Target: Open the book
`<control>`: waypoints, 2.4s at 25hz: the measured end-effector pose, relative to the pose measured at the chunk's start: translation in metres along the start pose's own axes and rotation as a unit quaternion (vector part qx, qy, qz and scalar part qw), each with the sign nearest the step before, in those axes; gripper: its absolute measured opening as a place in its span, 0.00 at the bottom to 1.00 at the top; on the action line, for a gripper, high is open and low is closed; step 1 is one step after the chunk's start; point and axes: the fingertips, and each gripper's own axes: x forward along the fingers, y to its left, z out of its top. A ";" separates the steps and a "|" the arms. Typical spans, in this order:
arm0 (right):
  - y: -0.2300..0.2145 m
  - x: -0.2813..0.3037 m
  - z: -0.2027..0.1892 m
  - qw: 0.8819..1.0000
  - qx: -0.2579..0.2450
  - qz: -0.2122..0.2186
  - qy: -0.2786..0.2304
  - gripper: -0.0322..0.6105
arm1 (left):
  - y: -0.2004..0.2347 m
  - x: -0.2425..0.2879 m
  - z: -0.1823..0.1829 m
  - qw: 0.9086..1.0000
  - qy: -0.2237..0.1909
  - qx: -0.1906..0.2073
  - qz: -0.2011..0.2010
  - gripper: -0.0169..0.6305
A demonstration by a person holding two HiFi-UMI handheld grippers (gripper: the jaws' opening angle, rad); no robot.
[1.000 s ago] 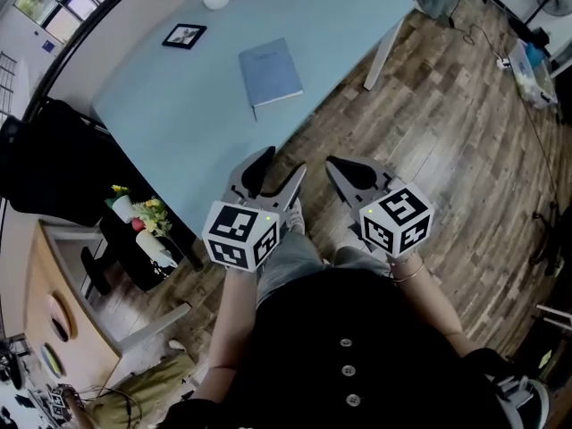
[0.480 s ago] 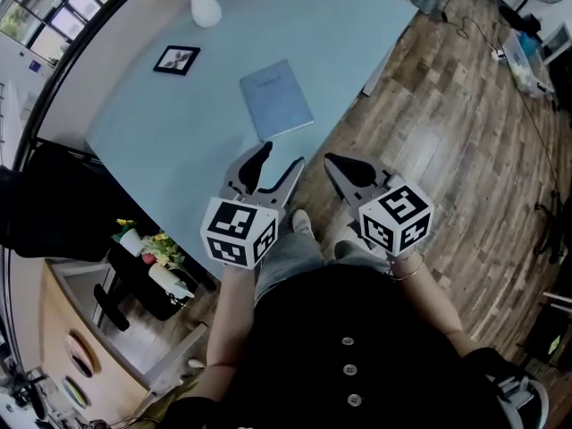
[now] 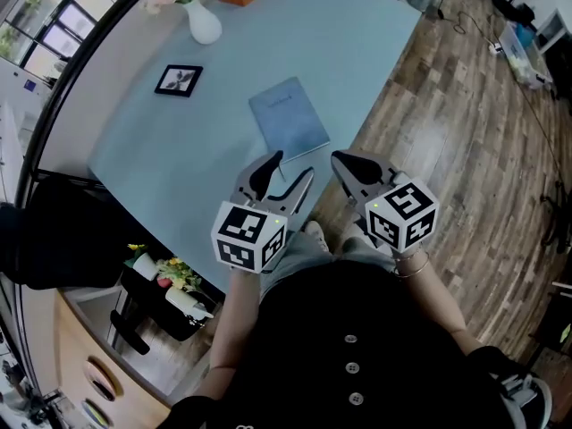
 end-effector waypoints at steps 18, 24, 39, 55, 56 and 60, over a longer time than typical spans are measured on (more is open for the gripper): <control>-0.015 0.024 -0.015 0.999 0.014 -0.025 0.039 0.05 | 0.027 0.012 -0.022 0.999 0.018 -0.024 -0.016 0.38; -0.021 0.031 -0.023 0.998 0.024 -0.013 0.060 0.05 | 0.034 0.022 -0.033 0.998 0.032 -0.049 -0.008 0.38; -0.059 0.042 -0.038 0.995 0.043 0.001 0.091 0.05 | 0.041 0.062 -0.055 0.995 0.073 -0.070 0.003 0.38; -0.097 0.047 -0.062 0.991 0.077 0.003 0.111 0.05 | 0.031 0.113 -0.074 0.987 0.156 0.042 -0.013 0.38; -0.099 0.046 -0.063 0.990 0.082 0.003 0.111 0.05 | 0.030 0.117 -0.077 0.985 0.163 0.045 -0.017 0.38; -0.106 0.046 -0.066 0.989 0.092 0.002 0.113 0.05 | 0.027 0.131 -0.082 0.982 0.175 0.061 -0.023 0.38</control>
